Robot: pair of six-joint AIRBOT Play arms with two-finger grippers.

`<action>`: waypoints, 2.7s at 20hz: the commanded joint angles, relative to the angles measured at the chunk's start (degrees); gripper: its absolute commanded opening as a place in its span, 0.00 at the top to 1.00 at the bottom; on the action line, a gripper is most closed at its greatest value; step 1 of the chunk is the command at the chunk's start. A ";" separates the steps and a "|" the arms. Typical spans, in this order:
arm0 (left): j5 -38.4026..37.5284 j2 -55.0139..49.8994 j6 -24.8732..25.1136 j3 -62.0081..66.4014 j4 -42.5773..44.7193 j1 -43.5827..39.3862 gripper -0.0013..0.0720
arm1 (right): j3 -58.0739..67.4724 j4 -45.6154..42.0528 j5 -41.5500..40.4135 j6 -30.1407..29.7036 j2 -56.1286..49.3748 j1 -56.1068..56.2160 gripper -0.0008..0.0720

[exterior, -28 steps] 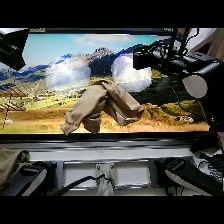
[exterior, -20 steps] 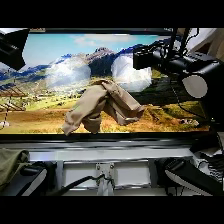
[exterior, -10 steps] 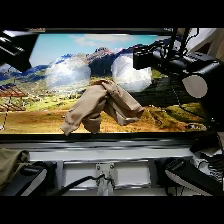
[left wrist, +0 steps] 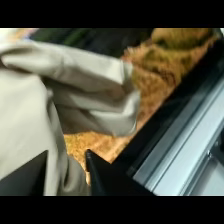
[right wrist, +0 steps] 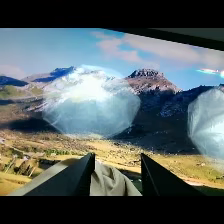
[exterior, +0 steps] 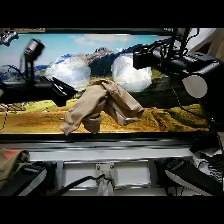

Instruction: Fold the clothes and pants, and hang the long-sleeved shirts on hangers.

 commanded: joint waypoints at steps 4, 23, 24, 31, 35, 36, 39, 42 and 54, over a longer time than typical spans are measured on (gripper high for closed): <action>10.08 -6.43 6.82 -1.36 -1.49 -4.00 0.33 | -0.02 1.99 -1.60 0.00 -0.04 0.09 0.49; 13.49 -48.37 21.88 31.76 32.57 -37.16 0.25 | -8.46 7.30 16.20 -1.14 -6.47 -32.06 0.19; 13.49 -49.20 21.88 31.76 32.37 -37.53 0.26 | -9.14 7.32 15.85 -1.33 -6.47 -32.09 0.19; 11.78 -52.06 18.88 31.71 31.74 -37.42 0.26 | -10.32 6.86 11.30 -1.53 -6.47 -32.09 0.19; 13.88 -54.82 18.86 31.74 29.97 -36.20 0.55 | -10.32 7.91 11.28 -1.53 -6.43 -32.09 0.19; 14.71 -55.58 18.86 31.74 29.24 -35.52 0.72 | -10.32 7.98 11.74 -1.53 -6.40 -32.09 0.19; 17.25 -54.73 11.74 32.33 29.00 -33.31 0.97 | -10.32 7.89 12.79 -1.53 -6.12 -32.09 0.19; 21.20 -49.13 3.78 35.04 34.21 -31.78 0.97 | -11.45 8.04 12.74 -1.07 -6.08 -32.09 0.19; 22.10 -41.72 2.69 47.17 37.16 -30.69 0.97 | -38.77 23.91 22.97 17.70 29.73 -18.40 0.19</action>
